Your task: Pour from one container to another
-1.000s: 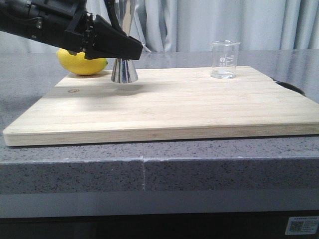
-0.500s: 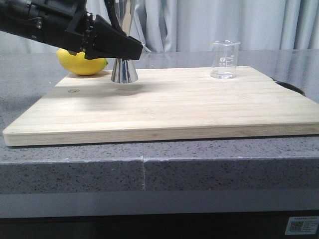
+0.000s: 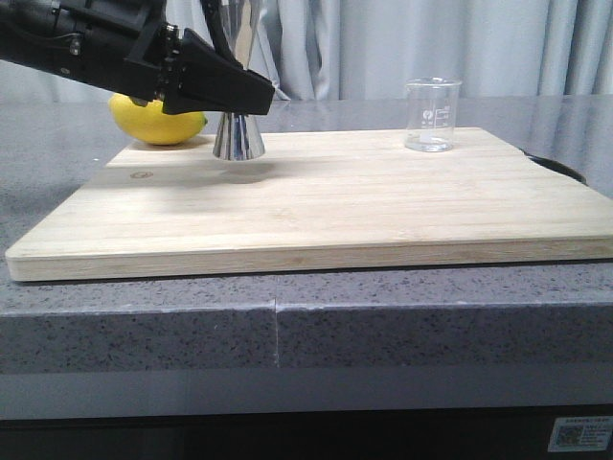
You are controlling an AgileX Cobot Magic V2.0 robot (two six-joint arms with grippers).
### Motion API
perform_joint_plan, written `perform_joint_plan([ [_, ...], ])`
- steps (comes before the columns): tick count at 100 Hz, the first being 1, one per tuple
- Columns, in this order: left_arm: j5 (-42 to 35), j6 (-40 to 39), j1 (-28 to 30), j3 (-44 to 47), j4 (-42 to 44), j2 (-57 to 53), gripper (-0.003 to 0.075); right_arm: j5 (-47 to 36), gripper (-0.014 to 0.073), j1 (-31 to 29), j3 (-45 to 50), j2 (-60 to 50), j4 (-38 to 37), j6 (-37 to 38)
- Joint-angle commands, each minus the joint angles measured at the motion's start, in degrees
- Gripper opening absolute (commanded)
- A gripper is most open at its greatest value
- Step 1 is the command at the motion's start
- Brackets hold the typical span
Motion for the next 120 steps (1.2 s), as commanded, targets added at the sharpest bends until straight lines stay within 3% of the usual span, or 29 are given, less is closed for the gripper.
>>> perform_joint_plan([
  [1,3.76,0.29,0.22,-1.7,-4.09,-2.73,-0.0011,-3.97,0.0377,-0.11,-1.49,-1.04,-0.01,-0.13],
  [120,5.58,1.86,0.22,-1.7,-5.45,-0.56,-0.0011,-3.97,0.0377,-0.11,-1.49,-1.04,-0.01,-0.13],
])
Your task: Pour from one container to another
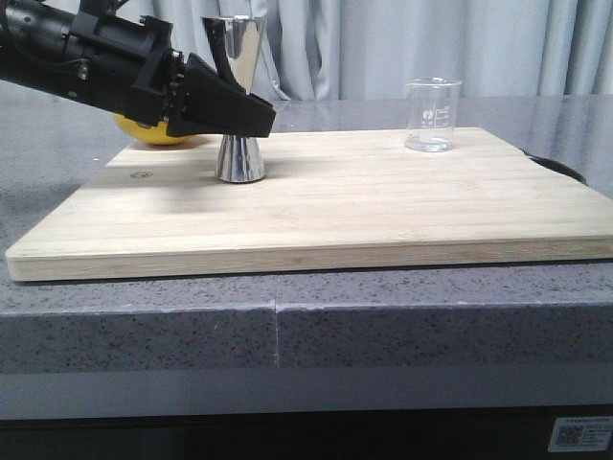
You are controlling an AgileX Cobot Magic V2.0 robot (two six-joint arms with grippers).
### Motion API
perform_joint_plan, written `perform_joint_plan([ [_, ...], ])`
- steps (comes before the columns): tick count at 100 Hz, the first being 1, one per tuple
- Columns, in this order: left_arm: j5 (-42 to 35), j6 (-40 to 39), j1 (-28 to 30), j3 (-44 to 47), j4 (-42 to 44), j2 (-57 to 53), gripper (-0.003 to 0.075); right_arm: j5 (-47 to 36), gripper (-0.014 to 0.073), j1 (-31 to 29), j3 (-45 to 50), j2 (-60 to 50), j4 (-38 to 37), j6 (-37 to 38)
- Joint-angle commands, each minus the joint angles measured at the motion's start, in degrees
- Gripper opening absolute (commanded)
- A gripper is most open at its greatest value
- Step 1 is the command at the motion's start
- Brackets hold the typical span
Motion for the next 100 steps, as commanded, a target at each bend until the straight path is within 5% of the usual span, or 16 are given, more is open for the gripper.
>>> perform_joint_plan([
  [1,5.58,0.72,0.22,-1.7,-5.45,-2.92,-0.0011,-3.97,0.0377,-0.11,-1.49,-1.04,-0.14,-0.13],
  [100,5.48,3.11,0.22,-1.7,-6.8,-2.92,-0.0012,-3.97,0.0377,-0.11,-1.49,-1.04,-0.14,-0.13],
])
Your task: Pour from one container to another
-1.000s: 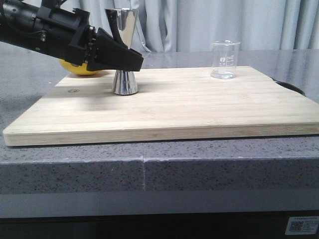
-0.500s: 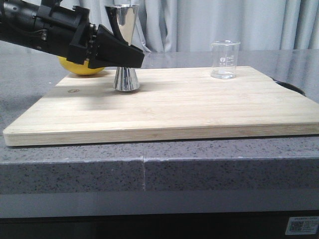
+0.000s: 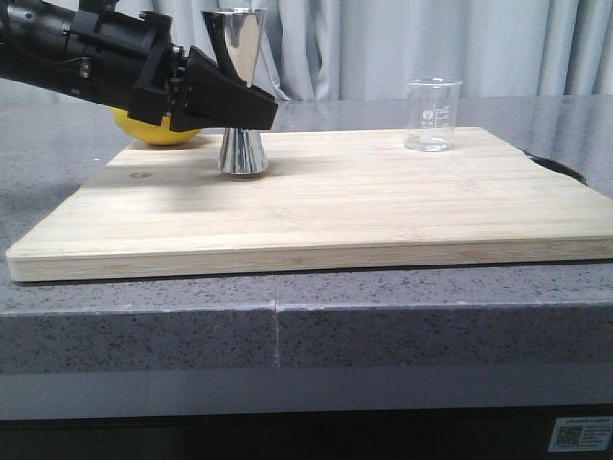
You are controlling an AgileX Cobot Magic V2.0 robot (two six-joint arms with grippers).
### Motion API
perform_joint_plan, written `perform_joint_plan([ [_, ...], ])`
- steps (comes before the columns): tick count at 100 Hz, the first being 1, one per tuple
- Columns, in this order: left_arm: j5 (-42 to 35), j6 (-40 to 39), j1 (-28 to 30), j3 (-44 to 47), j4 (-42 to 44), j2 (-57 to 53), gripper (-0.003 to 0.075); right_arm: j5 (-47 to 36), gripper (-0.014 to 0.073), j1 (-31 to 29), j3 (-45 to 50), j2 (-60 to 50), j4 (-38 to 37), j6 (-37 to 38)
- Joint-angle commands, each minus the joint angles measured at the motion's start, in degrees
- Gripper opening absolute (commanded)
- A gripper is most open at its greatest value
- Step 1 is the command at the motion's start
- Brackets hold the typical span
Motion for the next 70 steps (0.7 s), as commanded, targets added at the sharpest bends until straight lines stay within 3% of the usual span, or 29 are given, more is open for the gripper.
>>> perform_joint_plan([
  [1,5.48,0.15,0.22,-1.7,-5.06,-2.92,-0.0012,-3.97,0.0377,-0.11,-1.49,-1.04,-0.14,-0.13],
  [70,5.36,0.15,0.22,-0.97,-5.5,-2.92,-0.0012,-4.29,0.0377,-0.11,-1.49,-1.04,-0.14,-0.13],
])
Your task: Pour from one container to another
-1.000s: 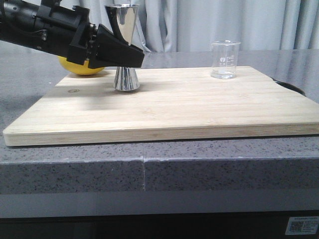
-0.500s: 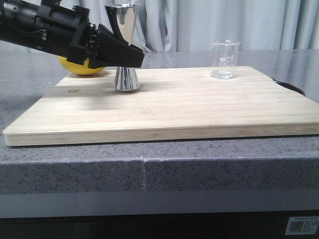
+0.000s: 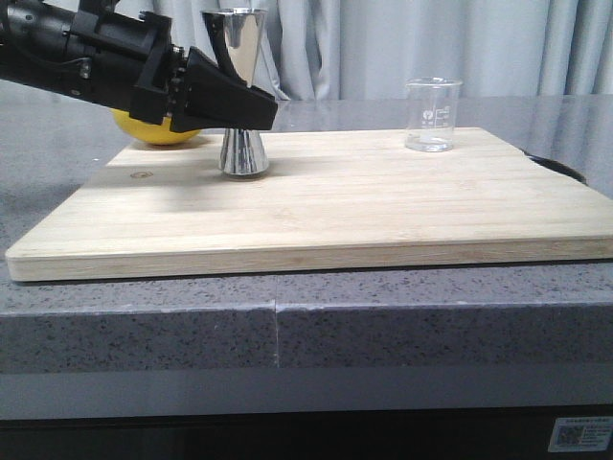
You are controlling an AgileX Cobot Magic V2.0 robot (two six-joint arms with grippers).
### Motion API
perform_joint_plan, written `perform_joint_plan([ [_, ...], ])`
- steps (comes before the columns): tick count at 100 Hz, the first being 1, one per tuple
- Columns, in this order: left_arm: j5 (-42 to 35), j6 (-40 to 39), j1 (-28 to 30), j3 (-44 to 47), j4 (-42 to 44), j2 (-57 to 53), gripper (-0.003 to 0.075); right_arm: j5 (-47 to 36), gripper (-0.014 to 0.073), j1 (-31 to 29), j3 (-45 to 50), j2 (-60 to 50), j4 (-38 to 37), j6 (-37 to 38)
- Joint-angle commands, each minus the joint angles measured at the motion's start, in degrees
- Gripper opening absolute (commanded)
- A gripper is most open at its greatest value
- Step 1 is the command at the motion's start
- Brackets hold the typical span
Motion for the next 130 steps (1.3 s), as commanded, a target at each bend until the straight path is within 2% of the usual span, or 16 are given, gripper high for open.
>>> perform_joint_plan([
  [1,5.36,0.06,0.22,-1.15,-4.89,-2.81,-0.0012,-4.29,0.0377,-0.11,-1.49,-1.04,-0.14,-0.13],
  [130,5.28,-0.04,0.22,-1.15,-1.4,-2.83,-0.0012,-3.97,0.0377,-0.11,-1.49,-1.04,-0.14,-0.13],
])
